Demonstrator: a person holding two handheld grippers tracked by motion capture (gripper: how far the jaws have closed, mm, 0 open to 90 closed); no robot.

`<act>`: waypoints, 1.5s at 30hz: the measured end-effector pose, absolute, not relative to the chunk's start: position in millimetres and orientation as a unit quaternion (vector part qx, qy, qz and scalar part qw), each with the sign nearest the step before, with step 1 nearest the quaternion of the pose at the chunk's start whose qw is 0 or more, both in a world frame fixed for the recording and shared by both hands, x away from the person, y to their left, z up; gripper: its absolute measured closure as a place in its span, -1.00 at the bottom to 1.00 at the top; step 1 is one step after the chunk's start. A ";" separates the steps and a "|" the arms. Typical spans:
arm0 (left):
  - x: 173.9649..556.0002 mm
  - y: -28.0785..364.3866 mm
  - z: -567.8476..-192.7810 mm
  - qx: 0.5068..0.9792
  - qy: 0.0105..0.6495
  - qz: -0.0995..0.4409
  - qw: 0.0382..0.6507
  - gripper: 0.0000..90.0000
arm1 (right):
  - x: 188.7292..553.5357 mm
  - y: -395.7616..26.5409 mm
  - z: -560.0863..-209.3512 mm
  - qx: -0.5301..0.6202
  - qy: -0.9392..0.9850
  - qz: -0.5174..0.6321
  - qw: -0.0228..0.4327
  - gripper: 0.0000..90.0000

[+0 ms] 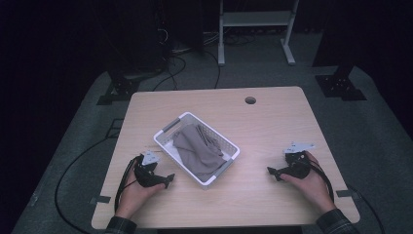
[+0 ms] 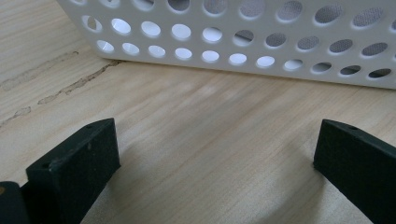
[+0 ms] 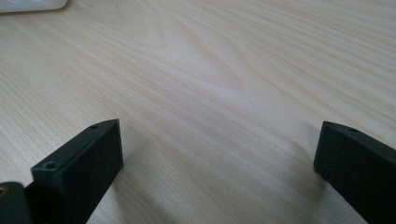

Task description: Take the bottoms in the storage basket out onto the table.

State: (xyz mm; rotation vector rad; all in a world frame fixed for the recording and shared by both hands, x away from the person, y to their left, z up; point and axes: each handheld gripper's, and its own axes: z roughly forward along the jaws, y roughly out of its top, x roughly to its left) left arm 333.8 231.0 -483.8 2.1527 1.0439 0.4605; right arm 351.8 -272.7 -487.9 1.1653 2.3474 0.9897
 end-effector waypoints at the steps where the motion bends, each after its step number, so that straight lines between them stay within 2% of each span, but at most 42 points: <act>1: 333.8 231.0 -483.7 0.829 0.402 0.177 0.345 -1.00 | 351.6 -272.8 -487.8 0.410 0.826 0.348 0.169 -0.99; 2: 333.8 231.0 -483.7 0.829 0.402 0.177 0.345 -1.00 | 351.6 -272.8 -487.8 0.410 0.826 0.348 0.169 -0.99; 3: 333.8 231.1 -483.7 0.829 0.402 0.177 0.345 -1.00 | 350.8 -273.7 -486.9 0.409 0.826 0.350 0.169 -0.81; 4: 333.8 231.1 -483.7 0.829 0.402 0.177 0.345 -1.00 | 350.8 -273.7 -486.9 0.409 0.826 0.350 0.169 -0.81; 5: 333.7 231.0 -483.7 0.829 0.402 0.177 0.345 -1.00 | 349.4 -274.7 -484.8 0.408 0.825 0.352 0.169 -0.57; 7: 333.7 230.9 -483.8 0.829 0.402 0.178 0.345 -1.00 | 347.2 -275.7 -481.7 0.405 0.827 0.352 0.168 -0.40; 9: 333.5 230.8 -483.7 0.829 0.402 0.177 0.345 -1.00 | 346.2 -275.0 -477.6 0.409 0.829 0.343 0.165 -0.04; 10: 333.2 230.7 -483.8 0.829 0.402 0.177 0.346 -1.00 | 346.2 -274.4 -475.2 0.410 0.831 0.339 0.161 -0.02; 11: 332.6 230.8 -483.7 0.830 0.400 0.177 0.345 -1.00 | 345.8 -272.8 -472.3 0.409 0.832 0.342 0.156 0.08; 20: 330.8 229.8 -483.8 0.830 0.400 0.176 0.346 -1.00 | 356.1 -258.1 -442.5 0.388 0.827 0.387 0.127 0.24; 30: 330.6 229.8 -483.8 0.831 0.399 0.176 0.346 -1.00 | 372.3 -212.1 -413.9 0.344 0.835 0.418 0.100 0.44; 45: 330.8 229.6 -483.8 0.831 0.399 0.176 0.346 -1.00 | 396.7 -161.3 -404.5 0.318 0.843 0.427 0.083 0.50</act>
